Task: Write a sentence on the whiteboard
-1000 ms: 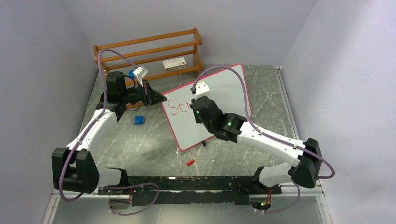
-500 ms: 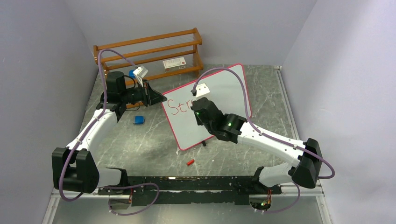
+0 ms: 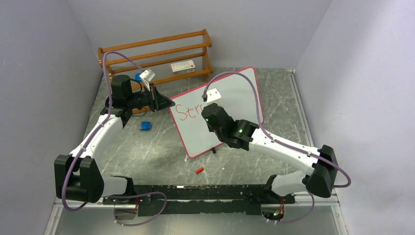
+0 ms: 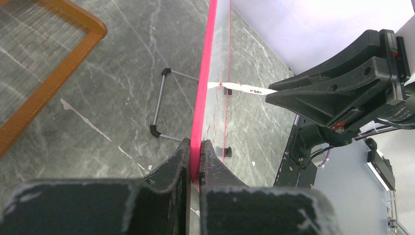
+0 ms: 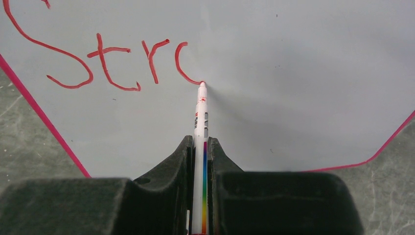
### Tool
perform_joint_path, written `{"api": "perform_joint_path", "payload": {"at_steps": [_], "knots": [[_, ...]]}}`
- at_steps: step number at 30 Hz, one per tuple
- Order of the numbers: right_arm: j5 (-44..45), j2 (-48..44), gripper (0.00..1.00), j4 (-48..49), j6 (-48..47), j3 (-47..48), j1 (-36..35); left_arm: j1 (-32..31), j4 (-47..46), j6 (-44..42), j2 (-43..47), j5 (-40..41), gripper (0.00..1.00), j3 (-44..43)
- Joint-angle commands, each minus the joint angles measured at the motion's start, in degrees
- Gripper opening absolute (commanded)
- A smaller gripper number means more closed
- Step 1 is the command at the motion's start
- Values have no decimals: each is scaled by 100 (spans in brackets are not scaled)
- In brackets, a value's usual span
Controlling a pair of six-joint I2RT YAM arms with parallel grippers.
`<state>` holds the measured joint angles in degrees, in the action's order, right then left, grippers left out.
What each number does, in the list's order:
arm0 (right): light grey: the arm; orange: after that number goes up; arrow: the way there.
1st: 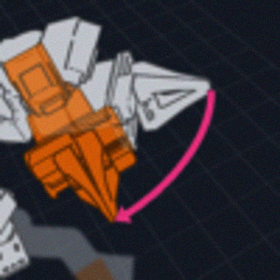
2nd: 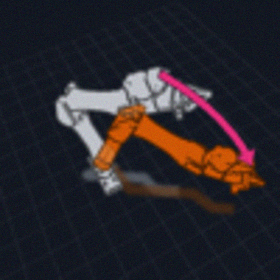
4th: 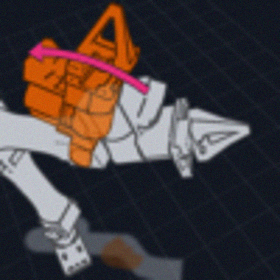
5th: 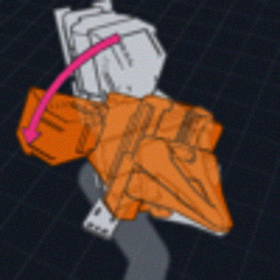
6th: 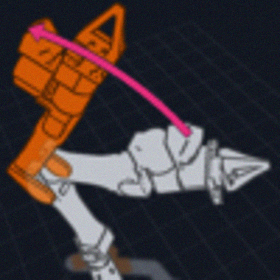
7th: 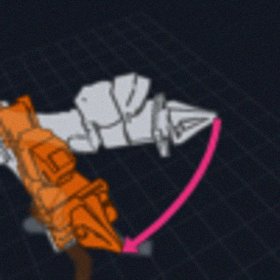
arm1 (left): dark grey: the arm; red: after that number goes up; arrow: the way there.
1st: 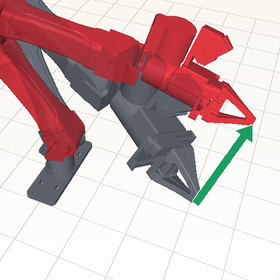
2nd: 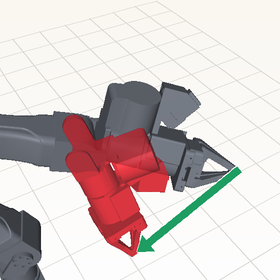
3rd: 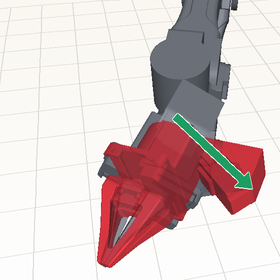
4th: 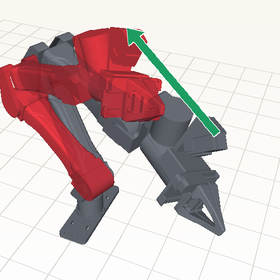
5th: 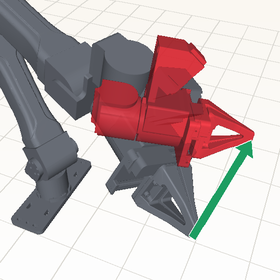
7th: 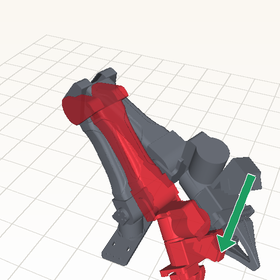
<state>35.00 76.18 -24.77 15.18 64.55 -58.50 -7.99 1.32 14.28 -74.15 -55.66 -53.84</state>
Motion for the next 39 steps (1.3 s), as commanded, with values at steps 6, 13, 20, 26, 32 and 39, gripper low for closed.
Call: {"api": "perform_joint_path", "payload": {"at_steps": [6, 13, 20, 26, 32, 39], "knots": [[382, -51, 0, 276, -95, 28, 50, -194, 388, -353, -141, 11, 5, 49], [411, -12, 0, 463, -212, 142, 55, -193, 385, -343, -150, -6, 5, 51], [385, 36, 0, 610, -273, 222, 52, -194, 387, -355, -152, 2, 5, 45], [322, 64, 0, 704, -309, 284, 51, -203, 389, -355, -157, 2, 5, 41], [182, 129, 0, 729, -333, 355, 45, -203, 386, -353, -161, 8, 5, 41], [-50, 164, 0, 692, -353, 384, 41, -203, 403, -363, -152, 28, 5, 41]]}}
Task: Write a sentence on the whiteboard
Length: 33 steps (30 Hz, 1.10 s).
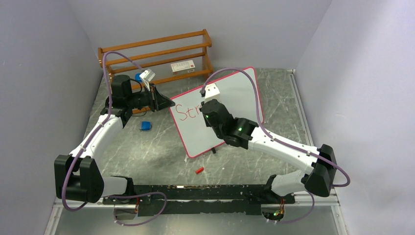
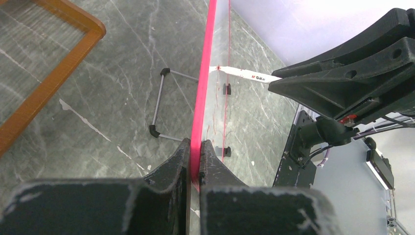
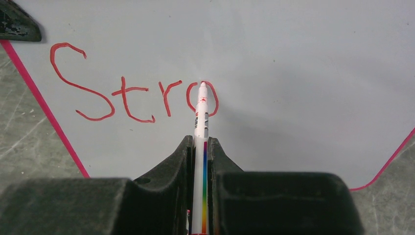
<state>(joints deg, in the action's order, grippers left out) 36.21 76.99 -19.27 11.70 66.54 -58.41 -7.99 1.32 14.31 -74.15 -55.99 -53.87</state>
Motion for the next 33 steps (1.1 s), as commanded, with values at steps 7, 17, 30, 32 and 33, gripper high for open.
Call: {"api": "perform_joint_path", "payload": {"at_steps": [7, 17, 30, 32, 33], "knots": [[-341, 41, 0, 87, 31, 151, 39, -203, 409, -361, -152, 60, 5, 38], [27, -350, 0, -94, 1, -16, 49, -203, 457, -400, -145, 104, 5, 25], [-184, -409, 0, -16, -6, -151, 359, -208, 448, -392, -152, 88, 5, 30], [-239, -389, 0, 31, -15, -150, 373, -211, 448, -389, -152, 77, 5, 28], [-251, -375, 0, 45, -19, -148, 370, -207, 440, -385, -157, 73, 5, 33]]}}
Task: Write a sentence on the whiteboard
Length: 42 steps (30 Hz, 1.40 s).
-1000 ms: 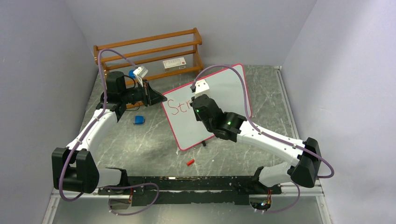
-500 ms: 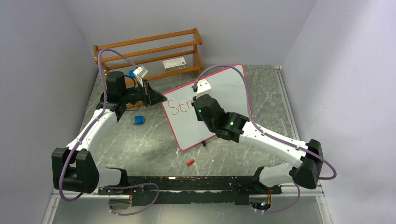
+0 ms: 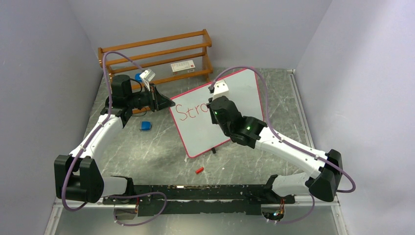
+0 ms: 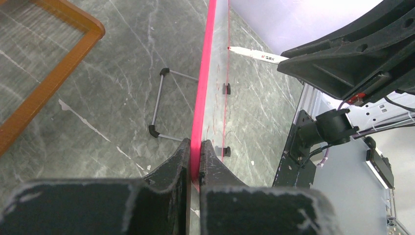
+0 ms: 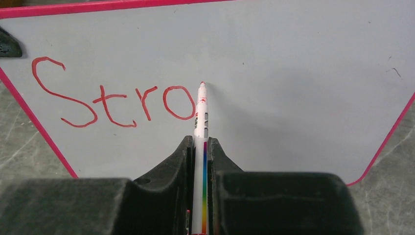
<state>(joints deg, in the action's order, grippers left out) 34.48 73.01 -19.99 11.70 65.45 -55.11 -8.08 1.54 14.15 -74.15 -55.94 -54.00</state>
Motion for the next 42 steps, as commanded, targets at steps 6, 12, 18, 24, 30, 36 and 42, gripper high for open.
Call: {"api": "perform_joint_path", "payload": {"at_steps": [6, 12, 18, 24, 30, 36, 42], "knots": [[-133, 122, 0, 160, -28, 0, 67, -203, 411, -364, -169, 64, 5, 48], [-168, 160, 0, 213, -38, 14, 93, -203, 417, -370, -170, 66, 5, 47], [-192, 212, 0, 211, -37, 39, 108, -203, 426, -371, -174, 66, 5, 46], [-168, 210, 0, 96, 15, -35, 124, -212, 426, -378, -170, 59, 5, 43], [-188, 157, 0, -58, 101, -131, 132, -212, 429, -386, -166, 74, 5, 39], [-274, 95, 0, -194, 195, -232, 135, -212, 433, -385, -168, 80, 5, 38], [-318, 51, 0, -292, 292, -342, 135, -212, 433, -380, -170, 77, 5, 38]]}}
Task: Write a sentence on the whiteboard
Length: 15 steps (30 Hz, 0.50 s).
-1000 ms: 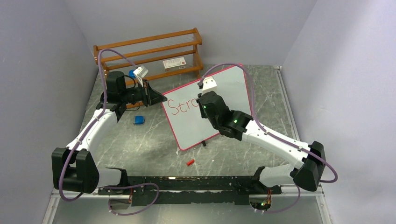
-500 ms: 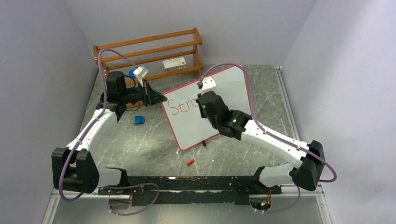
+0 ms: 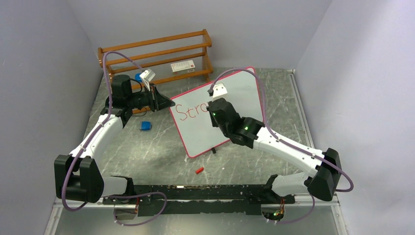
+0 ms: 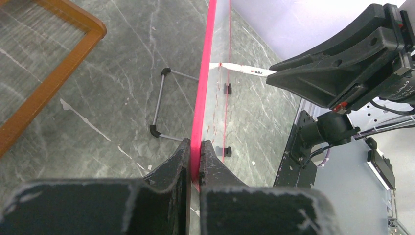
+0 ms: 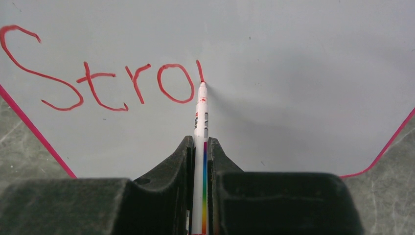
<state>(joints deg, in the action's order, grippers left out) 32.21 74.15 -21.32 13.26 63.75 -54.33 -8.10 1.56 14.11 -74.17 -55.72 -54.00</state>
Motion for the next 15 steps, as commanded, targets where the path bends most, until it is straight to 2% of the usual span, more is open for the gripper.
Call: {"api": "perform_joint_path", "payload": {"at_steps": [1, 15], "knots": [[-95, -67, 0, -179, 155, -184, 58, -212, 432, -382, -168, 48, 5, 38], [-88, -198, 0, -187, 188, -295, 57, -225, 441, -387, -174, 61, 5, 38]]}}
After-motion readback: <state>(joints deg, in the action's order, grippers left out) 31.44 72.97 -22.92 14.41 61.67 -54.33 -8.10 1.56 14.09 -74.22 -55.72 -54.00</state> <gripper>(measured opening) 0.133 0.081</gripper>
